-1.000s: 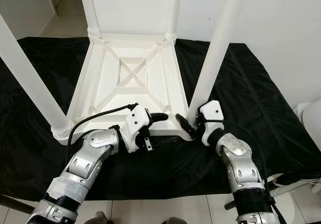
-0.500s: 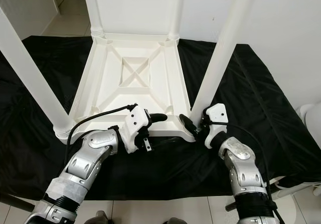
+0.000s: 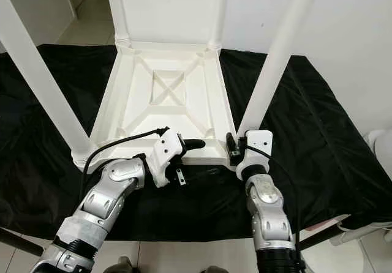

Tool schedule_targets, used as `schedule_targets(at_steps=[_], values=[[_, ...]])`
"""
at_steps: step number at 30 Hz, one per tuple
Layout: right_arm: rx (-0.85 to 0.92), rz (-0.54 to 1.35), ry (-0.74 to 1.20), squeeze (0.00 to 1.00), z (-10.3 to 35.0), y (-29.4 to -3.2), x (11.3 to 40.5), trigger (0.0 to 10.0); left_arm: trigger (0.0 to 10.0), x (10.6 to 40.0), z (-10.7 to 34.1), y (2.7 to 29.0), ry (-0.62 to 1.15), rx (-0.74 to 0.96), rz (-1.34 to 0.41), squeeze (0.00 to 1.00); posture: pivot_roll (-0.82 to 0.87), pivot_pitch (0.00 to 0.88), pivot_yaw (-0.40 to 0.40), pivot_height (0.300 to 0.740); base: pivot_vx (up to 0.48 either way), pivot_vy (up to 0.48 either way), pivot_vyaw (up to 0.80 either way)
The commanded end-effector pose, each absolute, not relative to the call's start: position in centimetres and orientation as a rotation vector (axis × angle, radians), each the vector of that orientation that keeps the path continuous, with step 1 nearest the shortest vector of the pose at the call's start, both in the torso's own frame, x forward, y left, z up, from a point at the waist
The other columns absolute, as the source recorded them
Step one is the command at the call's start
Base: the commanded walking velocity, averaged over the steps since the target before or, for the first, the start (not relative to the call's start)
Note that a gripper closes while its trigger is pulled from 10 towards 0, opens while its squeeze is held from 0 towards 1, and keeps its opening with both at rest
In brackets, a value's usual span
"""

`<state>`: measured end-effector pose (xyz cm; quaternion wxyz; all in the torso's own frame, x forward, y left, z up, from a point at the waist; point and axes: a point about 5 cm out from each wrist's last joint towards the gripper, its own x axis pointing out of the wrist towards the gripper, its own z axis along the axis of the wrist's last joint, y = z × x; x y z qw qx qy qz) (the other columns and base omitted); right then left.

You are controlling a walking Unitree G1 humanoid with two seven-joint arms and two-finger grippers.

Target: Building children table

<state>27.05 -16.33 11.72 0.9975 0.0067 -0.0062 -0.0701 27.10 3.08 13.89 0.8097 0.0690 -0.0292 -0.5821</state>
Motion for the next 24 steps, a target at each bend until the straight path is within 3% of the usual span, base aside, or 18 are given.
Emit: schedule_targets(at_steps=[1, 6, 12, 13, 22, 23, 24], values=[[-0.015, -0.267, 0.077, 0.00, 10.1, -16.5, 26.1, 10.0, 10.0, 27.3, 14.2, 2.9, -0.078, 0.152, -1.174, 0.00, 0.00, 0.000, -0.036, 0.740, 0.000, 0.000, 0.00], [0.013, -0.213, 0.076, 0.00, 10.1, -13.6, 25.8, 10.0, 10.0, 27.2, 14.1, 3.0, -0.076, 0.149, -1.168, 0.00, 0.01, 0.000, -0.041, 0.740, 0.000, 0.000, 0.00], [0.064, -0.209, 0.050, 0.00, 10.8, -13.5, 26.1, 10.0, 10.0, 27.1, 14.1, 3.0, -0.075, 0.151, -1.171, 0.00, 0.01, 0.000, -0.037, 0.740, 0.000, 0.000, 0.00], [0.073, -0.200, 0.041, 1.00, 10.9, -13.6, 26.0, 10.0, 10.0, 27.2, 14.1, 3.0, -0.076, 0.153, -1.172, 0.00, 0.01, 0.000, -0.039, 0.740, 0.000, 0.000, 0.00], [0.097, -0.110, 0.007, 1.00, 11.2, -15.7, 25.5, 10.0, 10.0, 27.1, 14.1, 3.0, -0.078, 0.153, -1.171, 0.00, 0.01, 0.000, -0.042, 0.740, 0.000, 0.000, 0.00], [0.083, -0.047, 0.008, 0.87, 11.1, -16.5, 25.5, 10.0, 10.0, 27.1, 14.1, 3.0, -0.078, 0.154, -1.175, 0.00, 0.00, 0.000, -0.041, 0.740, 0.000, 0.000, 0.00], [0.070, -0.005, 0.009, 0.87, 11.1, -17.0, 25.5, 10.0, 10.0, 27.0, 14.1, 3.0, -0.077, 0.155, -1.177, 0.00, 0.00, 0.000, -0.041, 0.740, 0.000, 0.000, 0.00]])
